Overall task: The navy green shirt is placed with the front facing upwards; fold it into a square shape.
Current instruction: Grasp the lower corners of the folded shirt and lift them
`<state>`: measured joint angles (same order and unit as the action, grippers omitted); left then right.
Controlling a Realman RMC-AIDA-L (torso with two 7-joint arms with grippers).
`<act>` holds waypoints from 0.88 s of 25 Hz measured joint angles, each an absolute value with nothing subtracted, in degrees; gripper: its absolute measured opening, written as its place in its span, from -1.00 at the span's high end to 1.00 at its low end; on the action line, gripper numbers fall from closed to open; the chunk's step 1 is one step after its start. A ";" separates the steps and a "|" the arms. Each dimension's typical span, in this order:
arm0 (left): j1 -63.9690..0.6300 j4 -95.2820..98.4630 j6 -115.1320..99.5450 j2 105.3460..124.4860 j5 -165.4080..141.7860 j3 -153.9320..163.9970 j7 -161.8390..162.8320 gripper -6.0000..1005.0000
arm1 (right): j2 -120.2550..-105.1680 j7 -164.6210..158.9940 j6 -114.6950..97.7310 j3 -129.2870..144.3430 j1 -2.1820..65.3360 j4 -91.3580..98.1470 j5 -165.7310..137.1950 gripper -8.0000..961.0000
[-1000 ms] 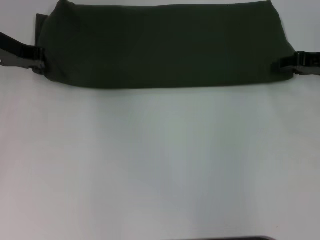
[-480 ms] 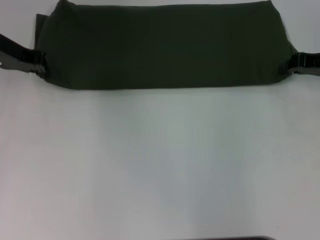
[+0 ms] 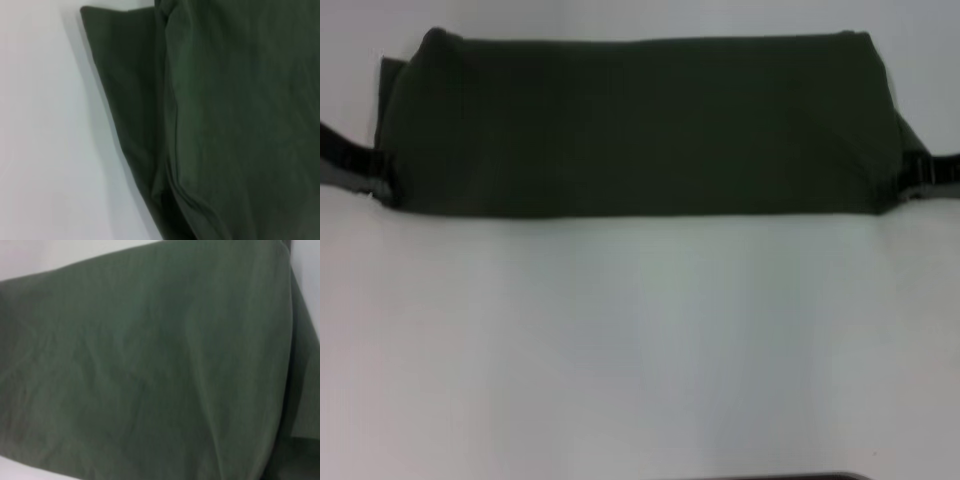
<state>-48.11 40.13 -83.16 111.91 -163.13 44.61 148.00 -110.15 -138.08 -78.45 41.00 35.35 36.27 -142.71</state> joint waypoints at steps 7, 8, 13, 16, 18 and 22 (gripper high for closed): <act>-44.10 47.47 -93.55 113.51 -163.62 47.23 147.15 0.88 | -111.67 -138.36 -86.65 41.42 34.36 40.12 -147.30 0.96; -43.15 49.10 -95.09 114.14 -163.62 48.29 147.28 0.88 | -111.82 -138.54 -87.58 41.43 34.35 40.50 -148.01 0.96; -40.00 54.02 -98.93 116.17 -163.61 51.19 148.25 0.87 | -113.01 -139.58 -91.82 41.41 33.97 43.31 -152.66 0.96; -38.90 55.04 -99.92 116.76 -163.60 52.04 148.39 0.87 | -113.55 -139.81 -93.25 40.97 33.30 45.60 -153.93 0.94; -38.63 55.18 -100.15 116.89 -163.59 52.32 148.43 0.87 | -113.66 -139.82 -93.61 40.88 33.07 46.11 -153.81 0.91; -38.52 55.31 -100.85 116.90 -163.56 52.29 148.44 0.87 | -113.69 -139.81 -94.04 40.94 33.09 46.17 -153.93 0.87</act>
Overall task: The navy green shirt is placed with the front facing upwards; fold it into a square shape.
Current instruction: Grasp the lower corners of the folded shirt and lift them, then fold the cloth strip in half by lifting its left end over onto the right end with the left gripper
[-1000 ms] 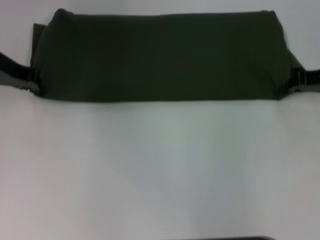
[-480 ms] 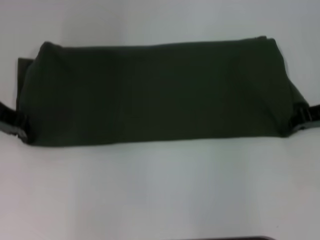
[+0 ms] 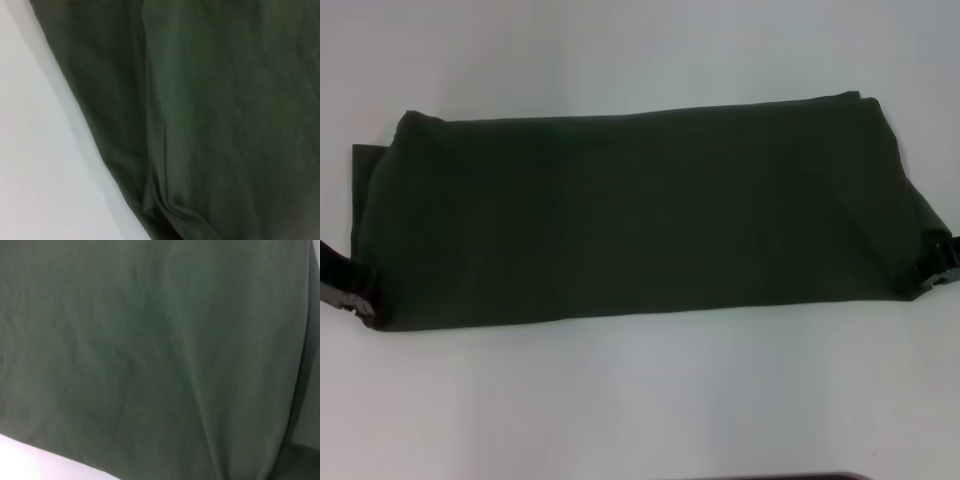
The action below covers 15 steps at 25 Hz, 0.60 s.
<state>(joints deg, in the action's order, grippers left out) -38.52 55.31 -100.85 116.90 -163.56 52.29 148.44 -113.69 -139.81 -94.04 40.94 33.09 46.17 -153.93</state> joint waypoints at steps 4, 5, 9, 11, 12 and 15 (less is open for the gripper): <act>-38.69 55.33 -101.39 116.64 -163.56 52.37 148.44 0.87 | -113.54 -139.82 -94.93 40.89 33.46 46.19 -153.92 0.82; -38.81 55.10 -101.48 116.56 -163.57 52.37 148.44 0.87 | -113.47 -139.82 -95.22 40.86 33.53 46.20 -153.87 0.81; -38.96 54.67 -101.84 116.45 -163.62 52.36 148.73 0.87 | -113.17 -139.99 -96.44 40.54 33.88 46.04 -153.73 0.76; -38.96 54.83 -101.86 116.39 -163.63 52.36 149.25 0.86 | -113.06 -140.32 -96.57 40.04 33.99 46.00 -153.71 0.74; -38.96 54.84 -101.87 116.36 -163.64 52.37 149.41 0.86 | -112.98 -140.54 -96.66 39.90 34.01 46.01 -153.71 0.73; -38.88 54.88 -101.97 116.25 -163.65 52.40 149.62 0.71 | -112.63 -141.19 -97.00 39.61 33.97 46.05 -153.72 0.70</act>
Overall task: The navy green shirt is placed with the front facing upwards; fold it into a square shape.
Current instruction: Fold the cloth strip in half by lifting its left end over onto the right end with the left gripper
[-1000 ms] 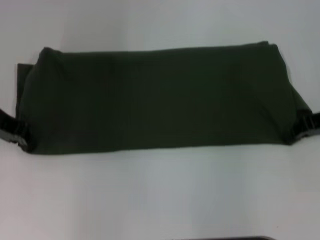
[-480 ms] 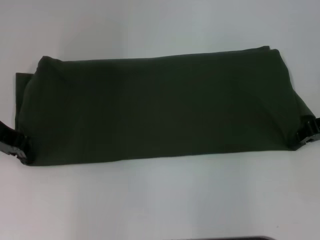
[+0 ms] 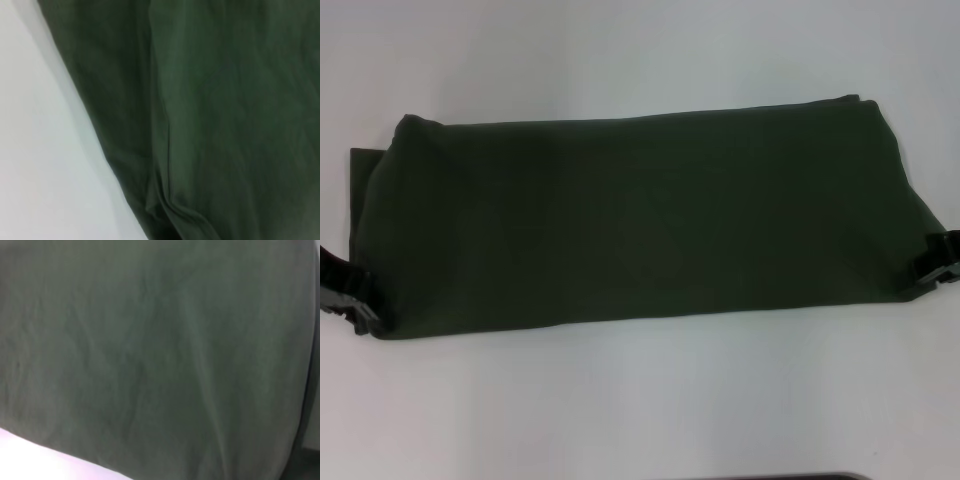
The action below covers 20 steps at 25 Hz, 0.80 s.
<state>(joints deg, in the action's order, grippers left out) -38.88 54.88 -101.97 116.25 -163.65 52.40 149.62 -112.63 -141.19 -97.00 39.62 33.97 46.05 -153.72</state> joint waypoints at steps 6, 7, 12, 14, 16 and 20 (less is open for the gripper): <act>-38.68 56.42 -101.96 116.07 -163.65 52.59 149.75 0.35 | -111.64 -141.44 -97.49 38.12 33.62 46.16 -153.63 0.63; -38.69 56.96 -102.07 116.01 -163.65 52.58 149.78 0.31 | -111.40 -141.48 -97.60 38.00 33.62 46.19 -153.64 0.62; -38.79 59.29 -102.49 115.01 -163.65 52.52 150.42 0.11 | -108.95 -141.63 -98.27 36.59 33.60 46.45 -153.64 0.32; -38.72 59.63 -102.53 114.49 -163.65 52.32 150.73 0.03 | -107.93 -141.34 -99.06 35.02 33.49 46.58 -153.64 0.32; -38.56 60.50 -102.48 113.69 -163.65 51.66 150.96 -0.26 | -107.16 -140.50 -100.12 32.92 33.48 46.77 -153.31 0.32; -38.38 63.71 -101.48 112.57 -163.60 47.45 150.09 -0.45 | -105.75 -137.91 -102.80 28.99 33.52 47.28 -150.01 0.32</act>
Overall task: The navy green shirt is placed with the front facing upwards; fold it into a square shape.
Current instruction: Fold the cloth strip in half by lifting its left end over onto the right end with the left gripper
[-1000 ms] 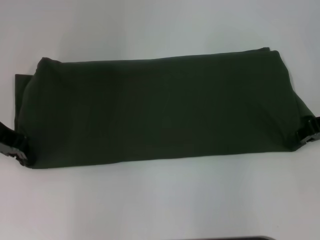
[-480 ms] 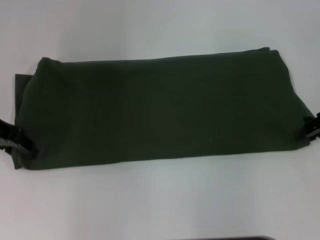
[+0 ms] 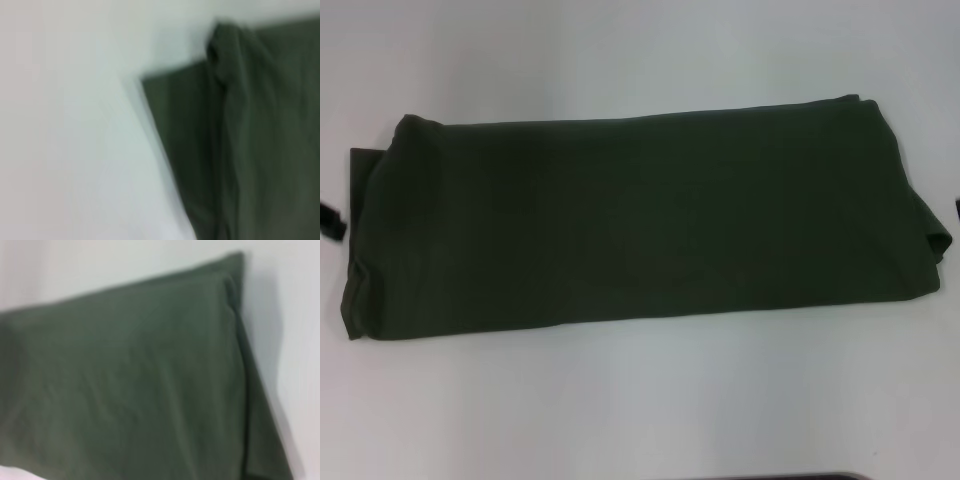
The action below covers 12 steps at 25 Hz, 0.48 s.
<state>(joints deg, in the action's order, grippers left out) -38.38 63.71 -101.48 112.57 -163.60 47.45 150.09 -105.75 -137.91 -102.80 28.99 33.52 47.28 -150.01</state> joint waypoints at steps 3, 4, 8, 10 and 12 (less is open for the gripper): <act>-39.31 63.92 -100.17 112.23 -161.84 40.43 146.33 -0.50 | -105.19 -135.04 -102.33 25.38 33.34 47.15 -144.11 0.32; -39.60 63.59 -99.96 112.37 -160.85 38.70 144.91 -0.50 | -105.16 -133.56 -102.24 24.41 33.19 46.38 -141.51 0.32; -40.37 61.31 -99.25 113.48 -156.95 35.05 140.66 -0.50 | -105.49 -129.21 -102.61 23.62 33.01 42.44 -134.02 0.21; -40.41 60.73 -99.06 113.87 -155.98 35.29 139.78 -0.50 | -105.89 -127.99 -103.41 23.92 33.38 41.94 -133.58 0.10; -40.42 60.63 -99.01 114.10 -155.58 35.42 139.42 -0.50 | -106.25 -127.31 -103.72 25.26 33.71 41.77 -133.83 0.00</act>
<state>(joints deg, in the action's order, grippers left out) -40.42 60.63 -99.01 114.10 -155.58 35.42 139.42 -106.25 -127.31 -103.72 25.26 33.71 41.77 -133.83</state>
